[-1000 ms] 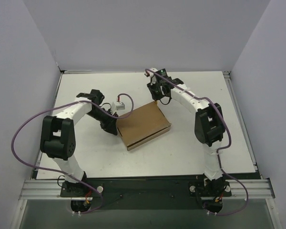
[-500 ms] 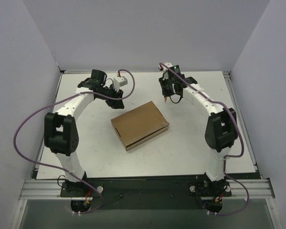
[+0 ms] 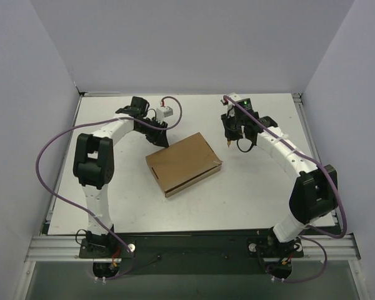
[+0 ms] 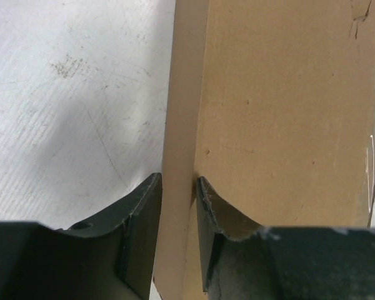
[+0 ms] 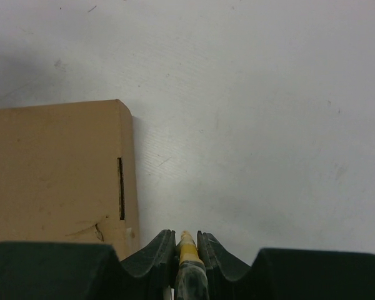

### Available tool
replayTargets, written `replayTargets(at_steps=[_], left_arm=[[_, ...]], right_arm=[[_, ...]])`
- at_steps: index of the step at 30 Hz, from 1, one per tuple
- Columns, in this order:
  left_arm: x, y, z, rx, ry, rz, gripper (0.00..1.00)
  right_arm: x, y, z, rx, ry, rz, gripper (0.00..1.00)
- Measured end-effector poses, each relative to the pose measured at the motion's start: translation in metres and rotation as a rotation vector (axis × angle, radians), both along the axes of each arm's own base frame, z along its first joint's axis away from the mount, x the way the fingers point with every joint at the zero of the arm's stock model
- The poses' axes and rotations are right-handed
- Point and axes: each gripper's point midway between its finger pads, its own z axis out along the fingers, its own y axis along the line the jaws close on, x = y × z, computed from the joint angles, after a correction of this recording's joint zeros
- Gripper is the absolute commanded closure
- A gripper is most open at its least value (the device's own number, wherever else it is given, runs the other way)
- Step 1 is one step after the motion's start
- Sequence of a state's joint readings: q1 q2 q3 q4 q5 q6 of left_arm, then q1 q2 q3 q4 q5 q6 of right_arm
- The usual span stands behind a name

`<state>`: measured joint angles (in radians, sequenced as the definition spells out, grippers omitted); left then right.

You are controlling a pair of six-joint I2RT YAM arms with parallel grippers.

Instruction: Unpack the express box

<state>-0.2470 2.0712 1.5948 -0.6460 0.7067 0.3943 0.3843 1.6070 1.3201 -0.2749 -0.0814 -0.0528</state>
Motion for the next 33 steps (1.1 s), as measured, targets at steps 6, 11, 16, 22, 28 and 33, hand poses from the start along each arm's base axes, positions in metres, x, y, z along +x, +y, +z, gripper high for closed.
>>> replayTargets(at_steps=[6, 11, 16, 22, 28, 33], left_arm=[[0.002, -0.002, -0.001, -0.029, 0.028, 0.009, 0.64], [0.001, -0.004, 0.000, -0.045, 0.046, 0.000, 0.64], [-0.005, -0.013, 0.007, -0.118, 0.066, -0.032, 0.62], [-0.005, -0.019, 0.008, -0.120, 0.061, -0.038, 0.63], [-0.004, -0.017, -0.002, -0.071, 0.067, -0.013, 0.68], [-0.003, -0.018, -0.004, -0.079, 0.096, 0.009, 0.85]], right_arm=[[0.000, -0.009, -0.004, -0.008, 0.012, -0.020, 1.00], [-0.003, -0.014, -0.004, -0.007, 0.012, -0.029, 1.00], [-0.012, -0.019, 0.000, -0.003, 0.003, -0.033, 1.00], [-0.023, -0.023, -0.003, -0.006, 0.014, -0.032, 1.00], [-0.025, -0.021, -0.004, 0.000, 0.023, -0.023, 1.00], [-0.025, -0.021, -0.004, 0.001, 0.024, -0.023, 1.00]])
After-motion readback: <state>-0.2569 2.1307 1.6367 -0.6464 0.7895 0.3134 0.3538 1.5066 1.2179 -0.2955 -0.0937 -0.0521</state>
